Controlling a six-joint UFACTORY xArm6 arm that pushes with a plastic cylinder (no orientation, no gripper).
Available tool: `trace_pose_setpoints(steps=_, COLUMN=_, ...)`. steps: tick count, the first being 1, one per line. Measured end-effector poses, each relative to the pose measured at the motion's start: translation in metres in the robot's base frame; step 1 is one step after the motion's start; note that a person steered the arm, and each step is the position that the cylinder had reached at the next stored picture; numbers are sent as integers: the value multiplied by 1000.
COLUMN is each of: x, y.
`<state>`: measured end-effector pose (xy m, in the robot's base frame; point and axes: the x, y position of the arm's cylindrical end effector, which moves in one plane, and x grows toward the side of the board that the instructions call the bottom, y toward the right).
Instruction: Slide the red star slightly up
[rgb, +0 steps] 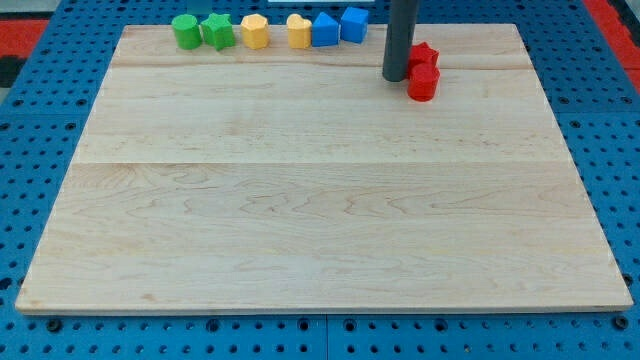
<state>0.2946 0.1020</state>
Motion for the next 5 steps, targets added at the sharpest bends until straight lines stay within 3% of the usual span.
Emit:
trace_pose_setpoints(steps=2, x=0, y=60)
trace_pose_setpoints(steps=5, x=-59, y=49)
